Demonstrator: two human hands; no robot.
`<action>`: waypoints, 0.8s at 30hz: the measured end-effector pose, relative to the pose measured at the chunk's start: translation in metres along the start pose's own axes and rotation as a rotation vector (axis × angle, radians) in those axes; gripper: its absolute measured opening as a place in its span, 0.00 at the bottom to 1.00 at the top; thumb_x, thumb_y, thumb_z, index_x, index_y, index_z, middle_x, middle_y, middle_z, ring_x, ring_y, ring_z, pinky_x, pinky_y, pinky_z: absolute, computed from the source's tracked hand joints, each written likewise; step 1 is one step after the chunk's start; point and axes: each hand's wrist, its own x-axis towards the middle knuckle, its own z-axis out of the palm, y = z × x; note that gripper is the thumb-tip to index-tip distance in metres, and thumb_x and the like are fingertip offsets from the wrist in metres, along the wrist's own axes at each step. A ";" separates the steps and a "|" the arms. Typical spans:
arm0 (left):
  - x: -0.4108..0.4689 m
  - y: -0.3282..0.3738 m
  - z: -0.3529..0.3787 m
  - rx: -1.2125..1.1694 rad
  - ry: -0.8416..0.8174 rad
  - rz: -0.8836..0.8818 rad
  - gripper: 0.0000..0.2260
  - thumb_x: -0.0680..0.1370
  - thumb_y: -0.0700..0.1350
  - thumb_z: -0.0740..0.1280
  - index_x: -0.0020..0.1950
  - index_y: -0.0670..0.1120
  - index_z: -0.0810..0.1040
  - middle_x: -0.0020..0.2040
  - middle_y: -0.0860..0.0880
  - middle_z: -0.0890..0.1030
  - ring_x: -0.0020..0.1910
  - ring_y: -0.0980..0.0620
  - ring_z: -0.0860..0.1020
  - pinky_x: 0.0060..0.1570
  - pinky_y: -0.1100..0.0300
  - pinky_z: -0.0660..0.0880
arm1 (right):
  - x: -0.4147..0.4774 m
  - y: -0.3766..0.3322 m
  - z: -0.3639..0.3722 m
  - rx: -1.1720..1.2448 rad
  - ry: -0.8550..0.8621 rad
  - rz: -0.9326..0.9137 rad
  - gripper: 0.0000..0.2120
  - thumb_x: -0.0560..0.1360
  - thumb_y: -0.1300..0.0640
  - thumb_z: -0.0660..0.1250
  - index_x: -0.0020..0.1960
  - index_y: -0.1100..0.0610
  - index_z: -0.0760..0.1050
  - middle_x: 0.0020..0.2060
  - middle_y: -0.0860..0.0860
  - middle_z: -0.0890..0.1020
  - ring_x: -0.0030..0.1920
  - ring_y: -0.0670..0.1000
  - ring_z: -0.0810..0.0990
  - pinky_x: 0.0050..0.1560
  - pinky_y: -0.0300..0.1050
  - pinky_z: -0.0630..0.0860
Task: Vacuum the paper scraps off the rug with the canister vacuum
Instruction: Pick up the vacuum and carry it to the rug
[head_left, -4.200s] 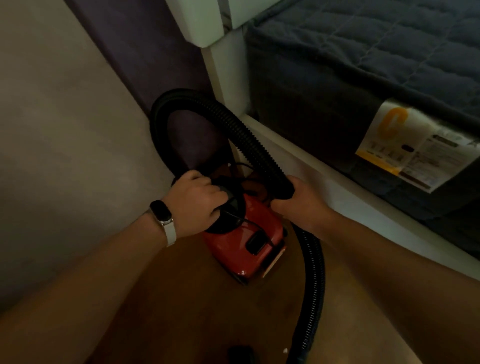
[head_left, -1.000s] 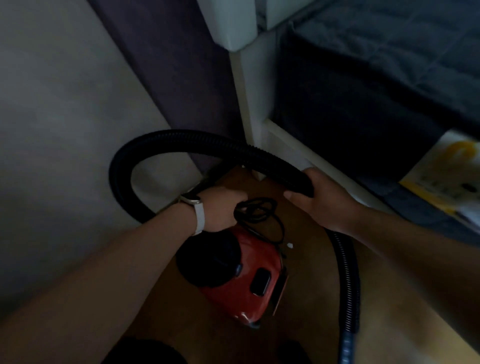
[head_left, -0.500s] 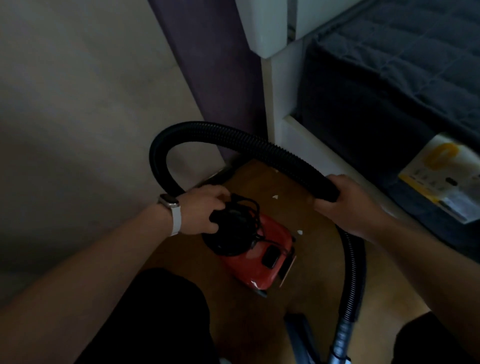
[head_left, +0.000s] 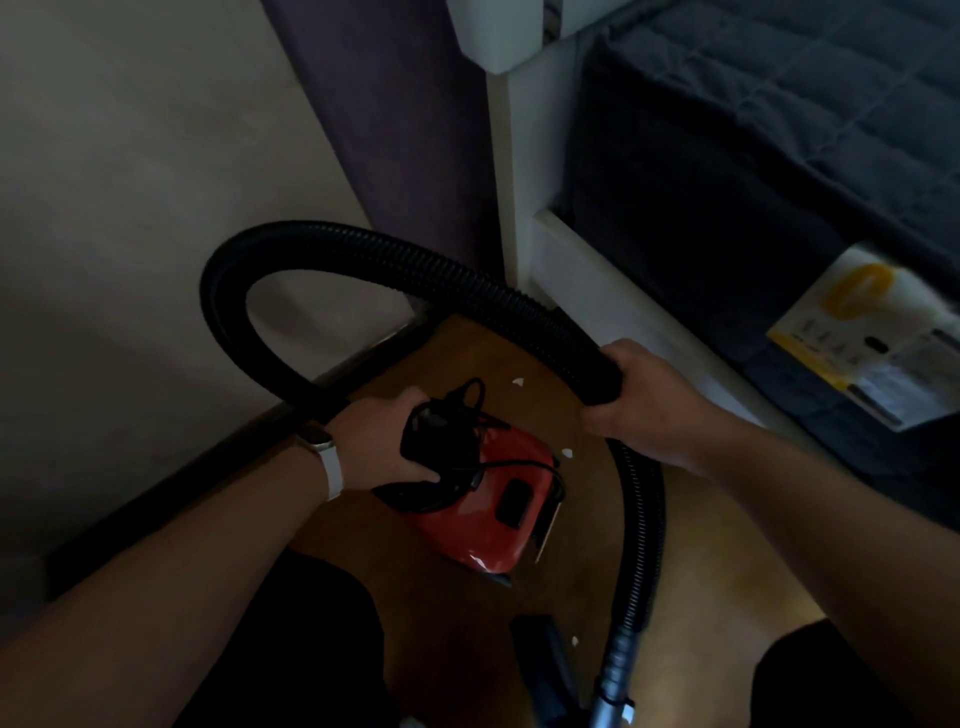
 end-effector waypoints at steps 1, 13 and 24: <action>0.003 0.000 -0.002 0.041 -0.026 0.004 0.34 0.64 0.65 0.76 0.64 0.52 0.70 0.50 0.54 0.79 0.47 0.53 0.78 0.44 0.59 0.77 | 0.000 0.002 0.000 0.050 0.026 -0.004 0.11 0.72 0.62 0.74 0.52 0.57 0.75 0.48 0.54 0.77 0.37 0.48 0.79 0.30 0.33 0.76; 0.016 0.014 0.020 0.133 0.011 0.287 0.18 0.67 0.69 0.68 0.38 0.58 0.66 0.38 0.59 0.70 0.46 0.53 0.71 0.44 0.57 0.72 | 0.003 0.022 -0.001 0.128 -0.044 0.059 0.14 0.72 0.60 0.75 0.52 0.51 0.73 0.44 0.55 0.81 0.37 0.49 0.81 0.33 0.41 0.78; 0.020 0.045 0.013 0.085 -0.202 0.069 0.17 0.73 0.64 0.69 0.50 0.51 0.79 0.43 0.55 0.79 0.43 0.54 0.78 0.44 0.55 0.78 | 0.004 0.029 0.008 0.238 0.081 0.018 0.09 0.76 0.47 0.71 0.51 0.51 0.75 0.35 0.52 0.79 0.33 0.50 0.78 0.36 0.47 0.75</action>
